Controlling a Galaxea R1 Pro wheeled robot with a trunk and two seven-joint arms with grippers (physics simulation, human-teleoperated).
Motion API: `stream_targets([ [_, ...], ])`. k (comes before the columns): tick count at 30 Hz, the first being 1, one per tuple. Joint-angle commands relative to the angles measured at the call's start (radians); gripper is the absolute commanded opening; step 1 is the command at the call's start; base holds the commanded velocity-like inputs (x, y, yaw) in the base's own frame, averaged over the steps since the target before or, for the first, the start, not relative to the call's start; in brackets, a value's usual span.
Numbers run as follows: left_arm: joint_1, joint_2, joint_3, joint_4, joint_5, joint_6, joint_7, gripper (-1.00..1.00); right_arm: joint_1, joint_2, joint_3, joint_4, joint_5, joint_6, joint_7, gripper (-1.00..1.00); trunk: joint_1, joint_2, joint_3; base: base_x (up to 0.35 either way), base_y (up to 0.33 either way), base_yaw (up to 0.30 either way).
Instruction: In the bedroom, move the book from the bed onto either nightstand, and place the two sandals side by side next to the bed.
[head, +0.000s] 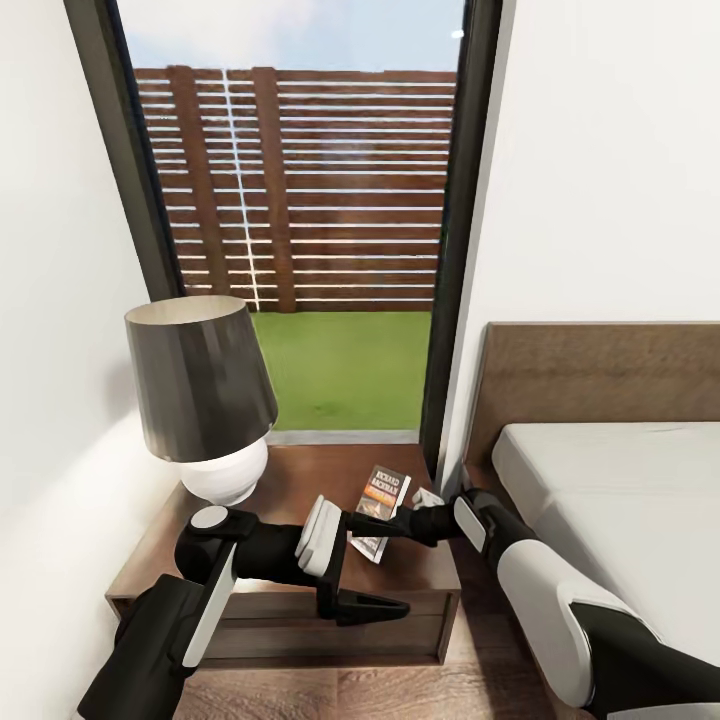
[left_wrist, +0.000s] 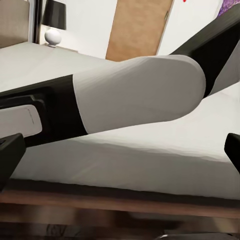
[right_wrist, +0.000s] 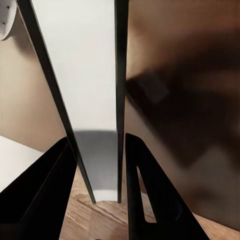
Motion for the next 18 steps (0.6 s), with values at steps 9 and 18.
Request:
stream_targets([
  [9, -0.001, 0.0, 0.0, 0.0, 0.002, 0.01, -0.003, 1.0, -0.002, 0.0, -0.004, -0.002, -0.003, 0.008, -0.004, -1.0, 0.0, 0.0, -0.001, 0.0, 0.0, 0.0],
  [18, -0.001, 0.0, 0.0, 0.0, 0.002, 0.01, -0.003, 1.0, -0.002, 0.0, -0.004, -0.002, -0.003, 0.008, -0.003, 1.0, 0.0, 0.0, -0.001, 0.0, 0.0, 0.0],
])
